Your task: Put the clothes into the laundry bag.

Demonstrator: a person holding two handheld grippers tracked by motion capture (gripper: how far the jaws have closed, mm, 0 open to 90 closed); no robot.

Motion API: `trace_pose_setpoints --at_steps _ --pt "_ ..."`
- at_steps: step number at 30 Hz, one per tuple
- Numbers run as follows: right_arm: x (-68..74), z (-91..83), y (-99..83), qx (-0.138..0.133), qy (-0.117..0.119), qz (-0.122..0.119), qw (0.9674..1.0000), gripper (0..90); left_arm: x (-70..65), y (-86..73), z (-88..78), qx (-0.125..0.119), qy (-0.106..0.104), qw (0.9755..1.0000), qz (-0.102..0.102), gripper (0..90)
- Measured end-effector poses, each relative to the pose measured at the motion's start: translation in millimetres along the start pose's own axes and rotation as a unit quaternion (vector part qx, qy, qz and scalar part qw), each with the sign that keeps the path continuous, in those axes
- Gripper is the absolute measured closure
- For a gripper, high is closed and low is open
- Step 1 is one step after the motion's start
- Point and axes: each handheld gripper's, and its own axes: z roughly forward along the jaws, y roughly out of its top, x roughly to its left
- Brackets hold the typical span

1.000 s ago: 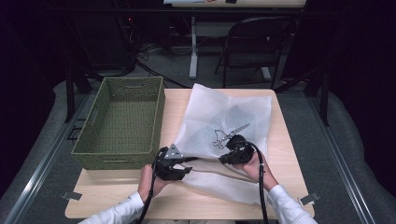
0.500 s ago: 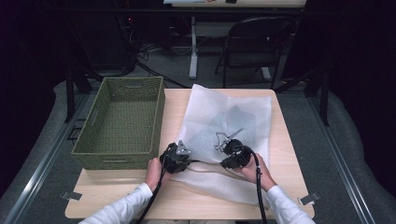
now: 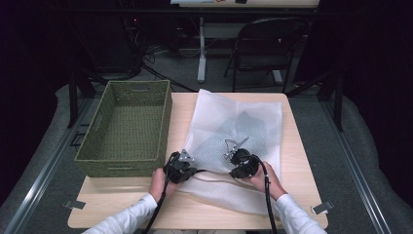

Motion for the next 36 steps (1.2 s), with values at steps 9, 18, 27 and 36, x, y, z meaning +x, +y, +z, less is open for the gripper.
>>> trace_pose_setpoints --at_steps 9,18,27,36 --pt "-4.7 5.2 3.4 -0.002 -0.062 -0.044 0.9971 85.8 -9.2 -7.0 -3.0 -0.001 -0.020 0.9994 -0.027 88.1" --pt "-6.3 0.3 3.9 0.005 -0.010 -0.060 0.9981 76.5 -3.5 -9.6 -21.3 -0.017 -0.015 0.9990 -0.039 66.7" --pt "10.9 -39.2 2.5 -0.038 0.003 -0.071 0.9967 38.9 -11.7 -33.1 -57.3 0.003 0.012 0.9988 -0.047 35.5" --pt "39.8 -39.4 18.6 -0.071 -0.007 -0.099 0.9925 21.5 -15.4 -47.7 -52.8 0.040 0.039 0.9973 -0.049 36.1"
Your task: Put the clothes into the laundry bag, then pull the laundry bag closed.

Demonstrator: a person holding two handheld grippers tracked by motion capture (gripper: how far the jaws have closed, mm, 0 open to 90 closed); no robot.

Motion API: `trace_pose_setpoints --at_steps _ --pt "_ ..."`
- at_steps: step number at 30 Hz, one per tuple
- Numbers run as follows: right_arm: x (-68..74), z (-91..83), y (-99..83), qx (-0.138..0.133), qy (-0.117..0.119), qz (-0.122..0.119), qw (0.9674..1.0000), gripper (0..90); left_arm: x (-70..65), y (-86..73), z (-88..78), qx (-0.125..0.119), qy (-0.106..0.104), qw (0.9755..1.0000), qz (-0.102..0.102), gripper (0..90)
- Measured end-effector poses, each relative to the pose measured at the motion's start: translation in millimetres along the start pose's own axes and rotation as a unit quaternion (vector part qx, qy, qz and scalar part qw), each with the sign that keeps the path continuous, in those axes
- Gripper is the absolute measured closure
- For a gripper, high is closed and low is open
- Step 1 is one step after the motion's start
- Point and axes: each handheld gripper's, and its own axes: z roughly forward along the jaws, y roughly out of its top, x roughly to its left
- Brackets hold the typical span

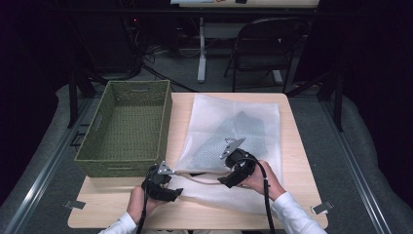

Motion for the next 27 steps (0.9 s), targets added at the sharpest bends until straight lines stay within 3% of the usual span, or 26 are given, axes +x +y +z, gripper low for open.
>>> trace_pose_setpoints --at_steps 5,10,15,20,27 --pt "12.0 9.4 8.3 0.004 0.005 -0.022 0.9997 23.2 3.5 -2.6 3.5 0.002 0.004 1.0000 -0.005 41.8" --pt "18.7 20.5 14.4 0.005 0.021 -0.029 0.9994 23.7 6.2 -7.6 3.3 -0.001 0.006 1.0000 -0.005 49.6" --pt "23.0 31.7 24.1 -0.007 0.022 -0.041 0.9989 25.9 8.8 -11.4 4.2 -0.013 -0.004 0.9999 -0.010 55.8" --pt "25.2 44.6 35.8 -0.022 0.023 -0.045 0.9985 35.7 5.5 -16.2 4.8 -0.033 0.002 0.9995 0.000 65.9" --pt "30.0 60.5 49.6 -0.032 0.030 -0.058 0.9973 51.4 2.8 -18.5 4.8 -0.043 -0.001 0.9991 -0.001 77.1"
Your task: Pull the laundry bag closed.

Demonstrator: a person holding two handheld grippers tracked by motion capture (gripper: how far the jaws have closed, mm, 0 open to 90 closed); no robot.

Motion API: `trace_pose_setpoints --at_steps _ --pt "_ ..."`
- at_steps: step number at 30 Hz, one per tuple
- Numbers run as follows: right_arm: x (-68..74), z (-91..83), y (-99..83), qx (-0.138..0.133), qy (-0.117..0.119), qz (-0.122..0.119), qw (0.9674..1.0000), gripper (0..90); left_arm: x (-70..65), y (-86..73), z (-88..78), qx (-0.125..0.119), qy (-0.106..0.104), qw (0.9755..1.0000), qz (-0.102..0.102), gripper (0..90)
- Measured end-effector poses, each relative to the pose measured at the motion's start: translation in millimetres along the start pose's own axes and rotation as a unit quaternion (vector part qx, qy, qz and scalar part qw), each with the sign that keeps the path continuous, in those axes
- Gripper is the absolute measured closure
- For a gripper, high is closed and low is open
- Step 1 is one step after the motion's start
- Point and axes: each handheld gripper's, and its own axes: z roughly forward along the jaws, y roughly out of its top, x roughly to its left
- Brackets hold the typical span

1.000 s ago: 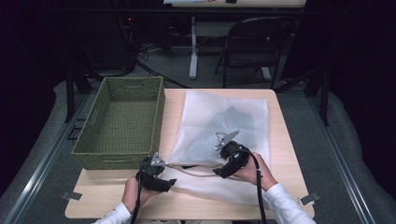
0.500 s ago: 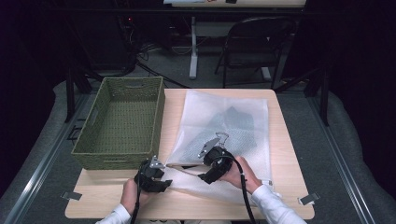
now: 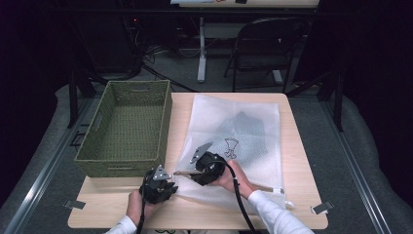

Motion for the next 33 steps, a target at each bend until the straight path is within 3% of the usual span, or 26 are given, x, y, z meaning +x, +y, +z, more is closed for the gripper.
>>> trace_pose_setpoints --at_steps 9,17,22,24,26,27,31,33 --pt "2.1 21.8 16.3 -0.014 0.010 -0.014 0.9998 65.9 1.2 -1.6 -1.8 -0.009 -0.016 0.9998 -0.005 78.7" --pt "4.7 49.3 28.6 -0.005 0.032 -0.017 0.9993 68.5 -2.5 -2.3 -3.9 -0.010 -0.024 0.9997 -0.002 78.3" --pt "7.8 60.1 30.1 0.008 0.030 -0.028 0.9991 77.8 -3.9 -2.6 -5.3 -0.010 -0.027 0.9996 0.001 77.8" --pt "10.8 59.2 27.7 -0.001 0.024 -0.037 0.9990 80.5 -3.8 -2.7 -5.8 -0.010 -0.029 0.9995 -0.001 77.3" --pt "13.7 58.3 26.3 0.007 0.020 -0.048 0.9986 81.2 -4.1 -2.5 -5.9 -0.010 -0.030 0.9995 0.000 76.4" --pt "14.8 57.2 25.4 0.004 0.018 -0.044 0.9989 81.3 -5.0 -1.8 -6.4 -0.009 -0.031 0.9995 0.000 75.7" --pt "17.6 52.2 25.6 -0.005 0.011 -0.050 0.9987 81.5 -3.8 0.9 -9.1 -0.008 -0.037 0.9993 -0.004 67.1" --pt "18.7 48.5 25.1 -0.009 0.006 -0.053 0.9985 81.4 -1.6 3.6 -12.7 -0.011 -0.046 0.9986 -0.023 56.3"
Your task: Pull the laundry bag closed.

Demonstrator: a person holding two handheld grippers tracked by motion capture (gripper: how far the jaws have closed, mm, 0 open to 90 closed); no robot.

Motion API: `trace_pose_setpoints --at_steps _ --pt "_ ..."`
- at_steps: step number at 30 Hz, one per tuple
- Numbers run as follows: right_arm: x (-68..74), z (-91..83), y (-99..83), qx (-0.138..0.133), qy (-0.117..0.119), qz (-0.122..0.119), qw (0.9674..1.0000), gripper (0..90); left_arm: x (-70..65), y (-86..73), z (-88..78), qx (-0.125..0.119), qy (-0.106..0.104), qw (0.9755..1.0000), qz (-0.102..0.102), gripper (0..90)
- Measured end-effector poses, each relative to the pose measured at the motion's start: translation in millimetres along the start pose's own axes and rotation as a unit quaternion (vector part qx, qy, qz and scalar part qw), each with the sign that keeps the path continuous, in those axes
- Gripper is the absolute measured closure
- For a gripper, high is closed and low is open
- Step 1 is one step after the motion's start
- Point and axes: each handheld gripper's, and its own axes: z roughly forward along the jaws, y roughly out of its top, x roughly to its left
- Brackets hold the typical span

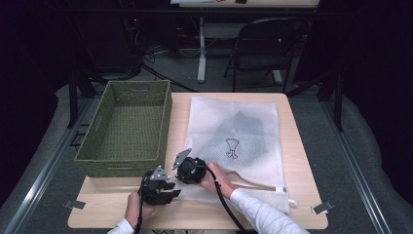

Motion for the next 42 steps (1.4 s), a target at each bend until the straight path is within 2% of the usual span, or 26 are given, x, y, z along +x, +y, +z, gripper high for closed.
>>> trace_pose_setpoints --at_steps 1,3,7,9,13,15,16,17,18,19,22,24,25,28,30,32,36,42 --pt "0.7 -2.2 -0.2 -0.001 -0.002 0.001 1.0000 81.4 -0.2 1.7 -2.7 -0.005 0.008 0.9999 0.006 52.9" --pt "1.0 -5.8 -0.7 -0.005 -0.005 -0.002 1.0000 81.5 0.0 5.2 -6.3 -0.012 0.016 0.9998 0.002 44.9" --pt "2.1 -11.5 -2.8 -0.015 -0.006 0.000 0.9999 81.5 5.1 9.2 -9.9 -0.023 0.014 0.9995 -0.013 40.9" --pt "4.5 -12.9 -4.3 -0.012 -0.008 0.002 0.9999 81.6 9.0 11.7 -8.3 -0.018 0.011 0.9996 -0.017 40.1" --pt "5.3 -17.2 -7.3 -0.017 -0.010 0.004 0.9998 81.6 18.2 12.7 1.4 0.000 -0.007 0.9992 -0.040 39.9" --pt "5.8 -19.4 -8.7 -0.021 -0.012 0.004 0.9997 81.6 21.7 12.5 6.6 -0.003 -0.024 0.9980 -0.059 39.8" --pt "6.3 -20.8 -9.3 -0.020 -0.013 0.005 0.9997 81.6 22.2 13.1 8.5 -0.002 -0.028 0.9979 -0.059 39.9" --pt "6.3 -21.8 -10.0 -0.022 -0.015 0.002 0.9996 81.6 23.1 14.2 9.7 0.002 -0.031 0.9981 -0.053 40.9" --pt "6.7 -23.6 -10.8 -0.023 -0.017 0.004 0.9996 81.6 23.4 14.8 11.3 -0.002 -0.042 0.9974 -0.058 42.8" --pt "6.5 -25.4 -11.6 -0.023 -0.017 0.002 0.9996 81.6 22.9 15.5 13.0 -0.002 -0.044 0.9972 -0.061 45.9" --pt "6.5 -31.0 -14.7 -0.027 -0.020 0.008 0.9994 81.6 19.7 18.1 15.0 -0.007 -0.049 0.9974 -0.053 55.0" --pt "6.0 -34.1 -17.0 -0.029 -0.019 0.012 0.9993 81.6 16.1 20.4 15.4 -0.012 -0.051 0.9978 -0.041 61.3" --pt "5.9 -34.8 -18.1 -0.029 -0.020 0.011 0.9993 81.6 15.0 21.2 15.8 -0.014 -0.051 0.9980 -0.036 66.2" --pt "6.6 -36.6 -20.4 -0.025 -0.022 0.012 0.9994 81.6 12.0 22.7 18.0 -0.015 -0.050 0.9981 -0.032 72.6" --pt "7.3 -36.4 -21.7 -0.021 -0.022 0.011 0.9995 81.6 11.1 22.5 18.7 -0.017 -0.041 0.9986 -0.027 75.1" --pt "7.7 -35.2 -22.9 -0.017 -0.024 0.008 0.9995 81.6 11.8 22.4 18.2 -0.019 -0.047 0.9983 -0.028 80.0" --pt "6.0 -33.4 -24.5 -0.009 -0.018 0.011 0.9997 81.5 11.5 22.2 18.5 -0.023 -0.049 0.9983 -0.022 83.0" --pt "5.9 -27.6 -22.9 -0.001 -0.017 0.001 0.9999 80.9 8.4 21.9 18.0 -0.021 -0.041 0.9989 -0.006 83.3"
